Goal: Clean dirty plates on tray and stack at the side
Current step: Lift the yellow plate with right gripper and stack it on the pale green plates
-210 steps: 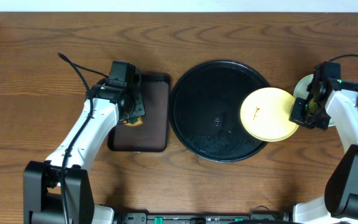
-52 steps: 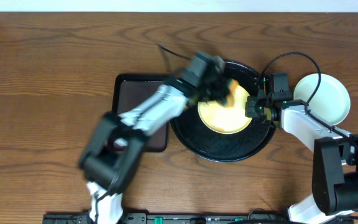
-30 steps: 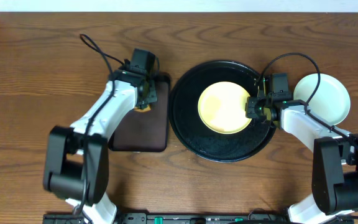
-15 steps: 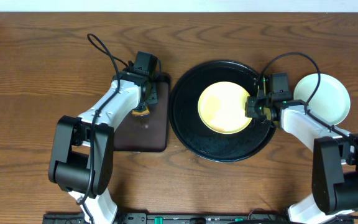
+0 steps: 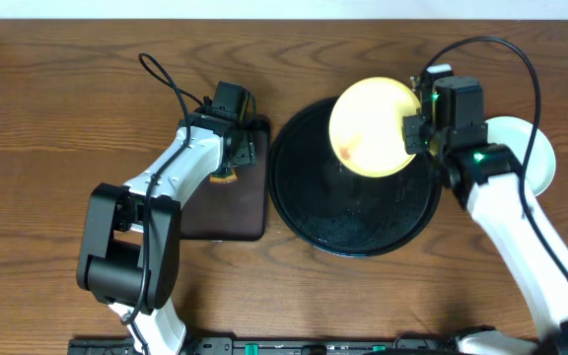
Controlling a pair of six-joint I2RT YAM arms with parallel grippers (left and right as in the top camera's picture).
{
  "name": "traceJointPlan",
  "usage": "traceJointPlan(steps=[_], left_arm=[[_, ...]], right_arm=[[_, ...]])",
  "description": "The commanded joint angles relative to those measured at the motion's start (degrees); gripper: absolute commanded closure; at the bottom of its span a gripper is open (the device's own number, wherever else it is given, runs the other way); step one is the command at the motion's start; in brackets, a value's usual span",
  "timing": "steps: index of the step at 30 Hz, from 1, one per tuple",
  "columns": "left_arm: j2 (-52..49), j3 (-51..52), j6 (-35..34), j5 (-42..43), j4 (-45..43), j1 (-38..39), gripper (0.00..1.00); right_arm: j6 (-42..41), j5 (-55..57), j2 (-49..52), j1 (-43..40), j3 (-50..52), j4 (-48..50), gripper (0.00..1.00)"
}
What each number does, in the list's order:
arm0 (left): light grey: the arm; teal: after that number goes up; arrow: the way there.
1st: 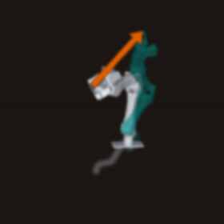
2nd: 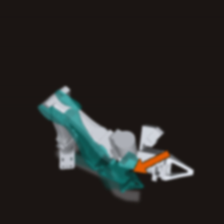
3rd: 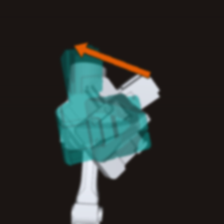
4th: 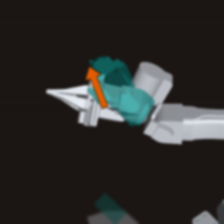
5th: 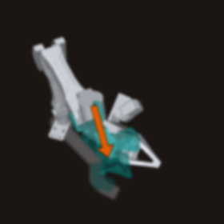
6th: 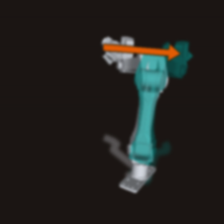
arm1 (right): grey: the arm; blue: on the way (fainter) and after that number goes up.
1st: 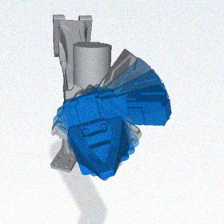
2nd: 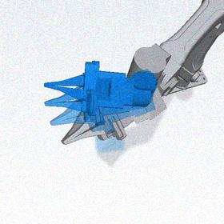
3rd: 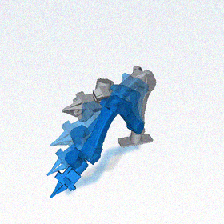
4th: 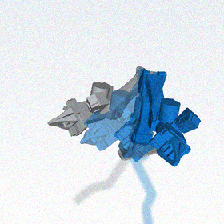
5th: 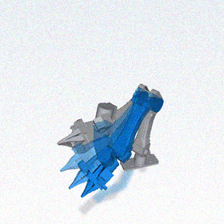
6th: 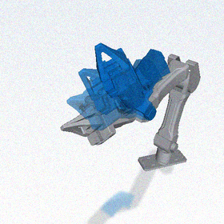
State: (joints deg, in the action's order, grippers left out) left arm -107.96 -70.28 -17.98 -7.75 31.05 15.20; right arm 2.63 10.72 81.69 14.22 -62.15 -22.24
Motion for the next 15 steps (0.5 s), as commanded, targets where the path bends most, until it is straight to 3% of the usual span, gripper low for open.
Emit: traceJointPlan(steps=[1,8,15], left_arm=[[-0.26,-0.15,0.15,-0.87,0.11,-0.02,0.18],[-0.26,-0.15,0.17,-0.87,0.11,-0.02,0.18],[-0.26,-0.15,0.17,-0.87,0.11,-0.02,0.17]], right_arm=[[6.56,18.29,-3.45,6.27,-0.55,0.24,0.99],[11.52,52.74,-4.48,21.73,-0.52,6.62,0.99],[15.08,63.95,-2.19,33.99,-0.52,10.25,0.99]])
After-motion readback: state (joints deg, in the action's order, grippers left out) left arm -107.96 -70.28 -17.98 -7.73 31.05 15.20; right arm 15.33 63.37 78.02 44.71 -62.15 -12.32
